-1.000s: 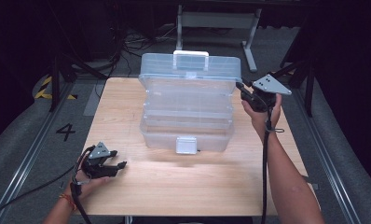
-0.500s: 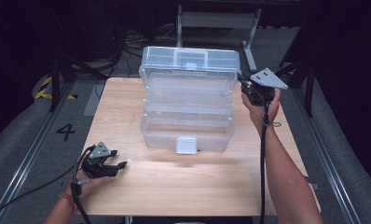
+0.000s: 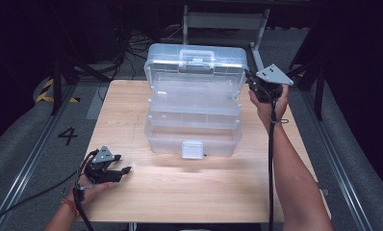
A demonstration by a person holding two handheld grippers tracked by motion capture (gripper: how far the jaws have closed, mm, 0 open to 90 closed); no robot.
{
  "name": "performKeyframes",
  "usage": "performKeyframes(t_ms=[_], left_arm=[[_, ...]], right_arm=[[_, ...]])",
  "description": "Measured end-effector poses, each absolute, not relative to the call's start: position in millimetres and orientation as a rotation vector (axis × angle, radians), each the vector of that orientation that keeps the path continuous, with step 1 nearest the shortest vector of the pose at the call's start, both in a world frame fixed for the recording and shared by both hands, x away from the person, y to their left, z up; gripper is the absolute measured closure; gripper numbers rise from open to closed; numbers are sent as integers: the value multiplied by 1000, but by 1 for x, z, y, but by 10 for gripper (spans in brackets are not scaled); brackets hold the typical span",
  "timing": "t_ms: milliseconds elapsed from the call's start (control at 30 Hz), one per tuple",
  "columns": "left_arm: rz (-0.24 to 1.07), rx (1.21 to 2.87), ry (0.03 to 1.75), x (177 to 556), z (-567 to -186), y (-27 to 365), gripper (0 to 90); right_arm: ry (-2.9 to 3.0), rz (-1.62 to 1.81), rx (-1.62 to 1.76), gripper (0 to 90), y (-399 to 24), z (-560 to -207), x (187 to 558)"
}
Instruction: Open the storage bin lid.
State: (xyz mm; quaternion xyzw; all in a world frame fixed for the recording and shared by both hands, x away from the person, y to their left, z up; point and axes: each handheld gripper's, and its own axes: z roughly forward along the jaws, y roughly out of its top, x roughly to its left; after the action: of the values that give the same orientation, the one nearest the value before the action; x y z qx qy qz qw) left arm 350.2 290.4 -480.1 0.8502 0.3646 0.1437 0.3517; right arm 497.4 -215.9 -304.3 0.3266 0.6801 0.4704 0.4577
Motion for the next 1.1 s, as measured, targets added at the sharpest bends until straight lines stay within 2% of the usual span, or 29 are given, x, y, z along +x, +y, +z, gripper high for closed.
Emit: performKeyframes(t_ms=[300, 1100], left_arm=[[386, 2199, 975, 352, -480, 289, 268], [395, 2199, 987, 352, -480, 289, 254]], right_arm=[[1697, 1179, 806, 849, -218, -301, 507], [1762, 1188, 832, 849, -222, -291, 531]])
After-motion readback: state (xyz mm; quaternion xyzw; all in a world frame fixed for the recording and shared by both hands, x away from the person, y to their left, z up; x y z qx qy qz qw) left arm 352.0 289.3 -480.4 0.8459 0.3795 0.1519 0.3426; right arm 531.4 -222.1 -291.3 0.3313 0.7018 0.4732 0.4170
